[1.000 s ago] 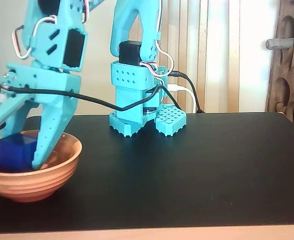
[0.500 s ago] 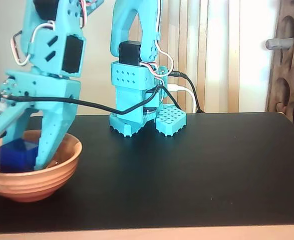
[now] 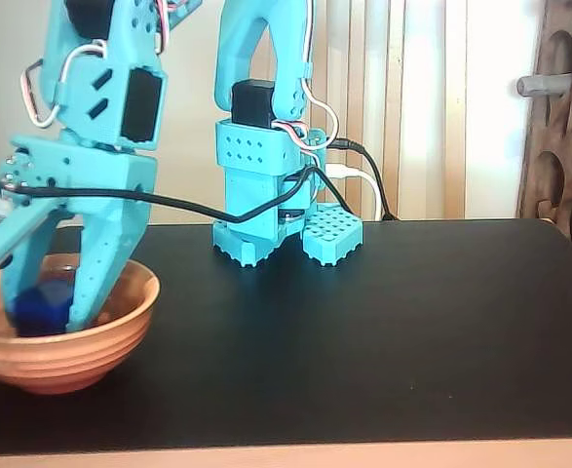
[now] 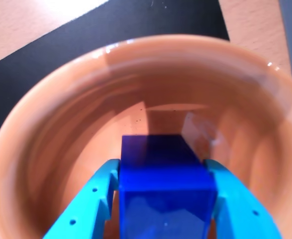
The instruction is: Place the blue cube in the orange bowl.
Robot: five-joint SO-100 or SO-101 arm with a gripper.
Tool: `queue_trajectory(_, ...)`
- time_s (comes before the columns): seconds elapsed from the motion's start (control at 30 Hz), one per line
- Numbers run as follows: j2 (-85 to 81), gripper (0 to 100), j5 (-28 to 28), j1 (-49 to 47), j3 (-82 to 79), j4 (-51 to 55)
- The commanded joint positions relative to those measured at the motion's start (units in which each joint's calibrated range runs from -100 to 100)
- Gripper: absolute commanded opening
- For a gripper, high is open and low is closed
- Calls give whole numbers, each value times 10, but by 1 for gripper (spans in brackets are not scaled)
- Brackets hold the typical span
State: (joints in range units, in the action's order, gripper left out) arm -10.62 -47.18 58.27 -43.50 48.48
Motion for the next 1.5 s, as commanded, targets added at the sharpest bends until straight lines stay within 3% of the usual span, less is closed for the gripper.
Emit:
queue_trajectory(0.0, -10, 24, 0, 0, 61, -11)
queue_trajectory(0.73, -117, 27, -2, -42, 58, -8)
queue_trajectory(1.47, -296, 26, -8, -99, 51, 171)
